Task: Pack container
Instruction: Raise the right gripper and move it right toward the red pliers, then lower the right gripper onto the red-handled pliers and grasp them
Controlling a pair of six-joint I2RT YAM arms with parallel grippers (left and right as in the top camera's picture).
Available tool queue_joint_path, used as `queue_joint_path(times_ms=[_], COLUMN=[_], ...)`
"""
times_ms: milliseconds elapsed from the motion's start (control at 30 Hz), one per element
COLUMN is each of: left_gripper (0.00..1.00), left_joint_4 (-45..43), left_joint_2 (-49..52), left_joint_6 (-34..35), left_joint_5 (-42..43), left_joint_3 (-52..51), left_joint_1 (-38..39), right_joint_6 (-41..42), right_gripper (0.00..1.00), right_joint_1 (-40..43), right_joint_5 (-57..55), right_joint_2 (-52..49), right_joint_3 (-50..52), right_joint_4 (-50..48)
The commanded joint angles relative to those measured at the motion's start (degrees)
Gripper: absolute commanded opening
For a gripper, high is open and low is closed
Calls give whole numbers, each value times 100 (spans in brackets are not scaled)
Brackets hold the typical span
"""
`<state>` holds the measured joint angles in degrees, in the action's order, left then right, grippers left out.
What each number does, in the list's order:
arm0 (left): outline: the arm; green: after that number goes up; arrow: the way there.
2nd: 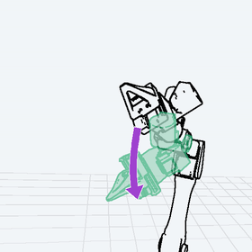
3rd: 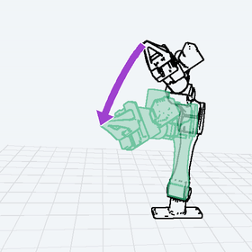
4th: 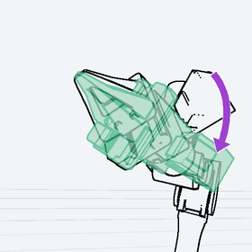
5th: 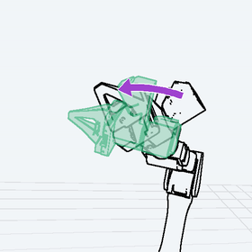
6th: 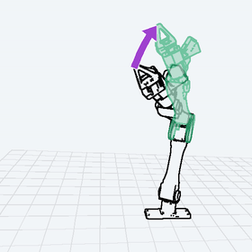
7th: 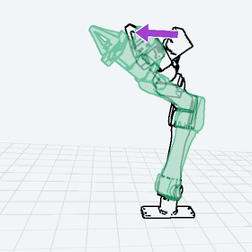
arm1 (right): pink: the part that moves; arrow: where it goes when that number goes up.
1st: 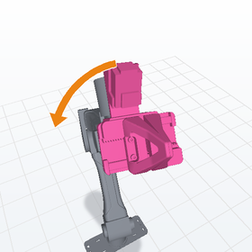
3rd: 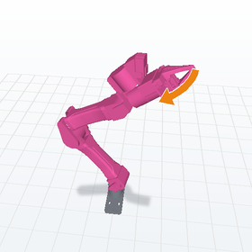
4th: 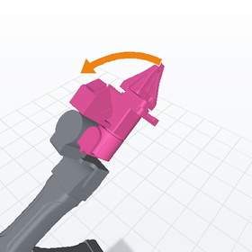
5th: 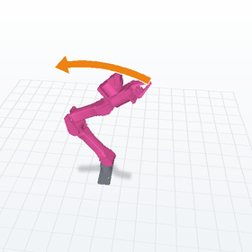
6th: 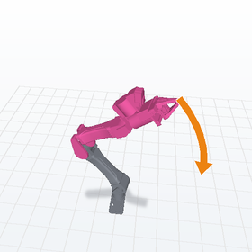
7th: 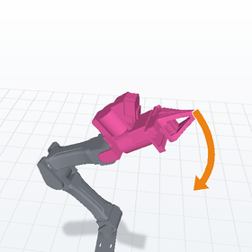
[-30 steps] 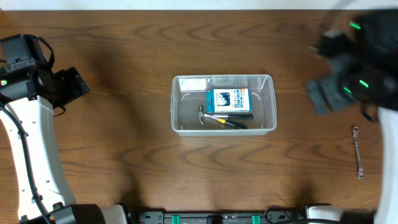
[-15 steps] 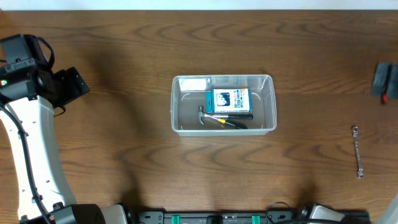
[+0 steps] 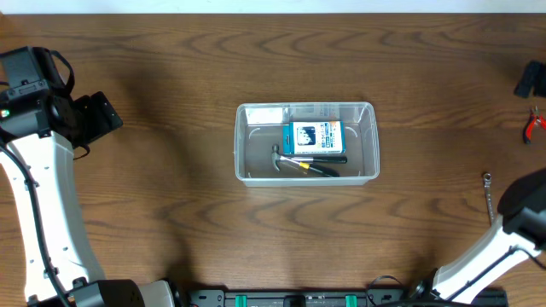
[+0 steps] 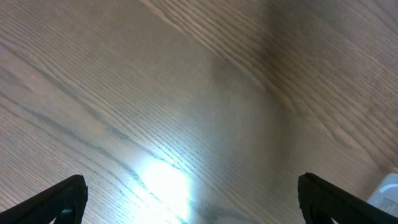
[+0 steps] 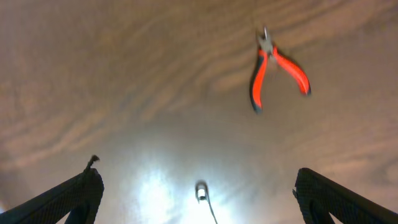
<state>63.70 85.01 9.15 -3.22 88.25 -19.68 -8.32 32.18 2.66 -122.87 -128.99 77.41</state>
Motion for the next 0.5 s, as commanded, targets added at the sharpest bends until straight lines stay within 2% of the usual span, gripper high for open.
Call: queue_joint_path(times_ms=[0, 133, 467], left_gripper=[98, 98, 98], left_joint_4=[11, 11, 11], left_joint_2=[-46, -46, -46], left_joint_6=[-33, -33, -33], left_joint_5=[-48, -48, -48], left_joint_3=[92, 92, 92], left_joint_1=[-13, -13, -13], right_joint_6=[229, 225, 302], right_gripper=[99, 99, 99], right_joint_1=[170, 380, 787], right_joint_5=[352, 415, 647], right_joint_2=[-450, -793, -1287], right_joint_3=[-629, -975, -981], right_joint_4=[28, -136, -153])
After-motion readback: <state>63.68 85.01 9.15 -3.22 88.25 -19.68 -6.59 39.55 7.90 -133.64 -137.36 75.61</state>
